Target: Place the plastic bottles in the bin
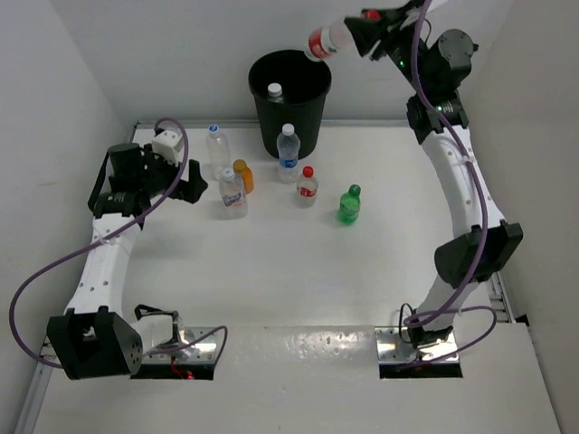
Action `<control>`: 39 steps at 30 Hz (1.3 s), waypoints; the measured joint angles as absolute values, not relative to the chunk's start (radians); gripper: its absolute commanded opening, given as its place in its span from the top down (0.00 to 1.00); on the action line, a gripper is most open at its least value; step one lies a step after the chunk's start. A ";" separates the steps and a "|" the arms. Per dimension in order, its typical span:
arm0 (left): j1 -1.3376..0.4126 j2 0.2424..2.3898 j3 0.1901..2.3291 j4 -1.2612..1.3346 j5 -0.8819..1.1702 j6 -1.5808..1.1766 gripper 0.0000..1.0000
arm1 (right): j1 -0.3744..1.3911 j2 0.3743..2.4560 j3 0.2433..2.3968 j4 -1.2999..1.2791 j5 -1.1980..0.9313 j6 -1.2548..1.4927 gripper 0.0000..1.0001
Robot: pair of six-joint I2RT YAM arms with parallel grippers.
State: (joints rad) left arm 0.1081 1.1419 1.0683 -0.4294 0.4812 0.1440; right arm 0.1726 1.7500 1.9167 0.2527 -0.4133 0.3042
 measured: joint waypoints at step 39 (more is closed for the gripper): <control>-0.159 1.511 0.923 0.021 0.292 0.117 0.48 | 0.286 1.860 1.900 0.063 -0.215 0.165 0.06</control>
State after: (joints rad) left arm -0.1585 1.5108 0.9234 0.0208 0.2916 0.1169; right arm 0.2859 1.8599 1.8996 0.0631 -0.2146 0.1650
